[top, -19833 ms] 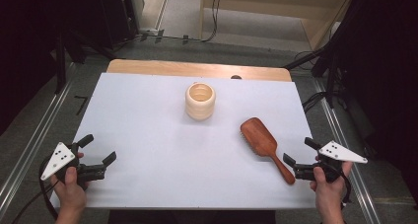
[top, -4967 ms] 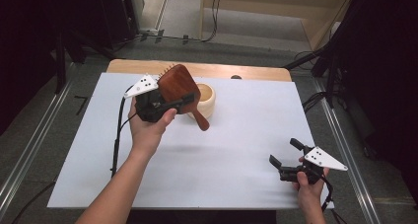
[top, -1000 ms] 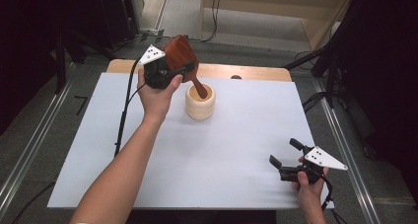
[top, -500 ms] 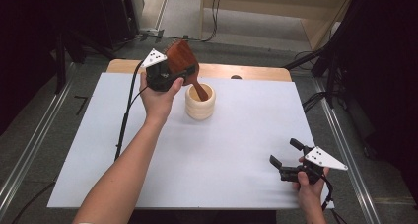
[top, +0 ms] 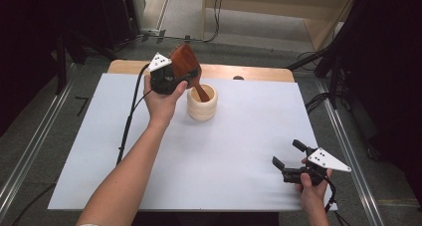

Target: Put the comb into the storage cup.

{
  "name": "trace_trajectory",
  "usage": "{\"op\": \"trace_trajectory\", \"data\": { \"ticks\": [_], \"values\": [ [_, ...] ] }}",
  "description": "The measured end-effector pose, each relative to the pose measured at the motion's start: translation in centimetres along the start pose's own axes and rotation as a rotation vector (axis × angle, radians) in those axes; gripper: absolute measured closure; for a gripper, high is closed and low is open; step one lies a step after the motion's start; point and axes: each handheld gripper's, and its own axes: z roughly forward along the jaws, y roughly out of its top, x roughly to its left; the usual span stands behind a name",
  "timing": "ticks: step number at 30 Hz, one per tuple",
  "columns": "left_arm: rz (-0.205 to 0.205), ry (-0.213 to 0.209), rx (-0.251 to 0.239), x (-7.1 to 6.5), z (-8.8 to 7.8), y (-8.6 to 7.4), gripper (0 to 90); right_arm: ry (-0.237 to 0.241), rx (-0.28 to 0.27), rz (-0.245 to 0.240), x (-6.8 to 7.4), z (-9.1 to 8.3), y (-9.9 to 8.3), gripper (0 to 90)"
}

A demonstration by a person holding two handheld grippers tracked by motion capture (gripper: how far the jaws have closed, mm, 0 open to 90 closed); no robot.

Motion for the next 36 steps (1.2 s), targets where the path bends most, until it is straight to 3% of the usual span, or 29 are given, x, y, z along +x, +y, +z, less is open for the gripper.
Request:
{"op": "trace_trajectory", "data": {
  "ticks": [21,36],
  "values": [
    [0.01,0.022,0.038,0.1,1.2,-1.5,55.8,-0.001,-0.001,0.003,0.0,0.0,0.0,0.0],
    [-0.007,0.035,0.054,0.1,2.0,-2.5,55.7,-0.001,0.0,0.005,0.0,0.1,-0.1,0.0]
  ]
}}
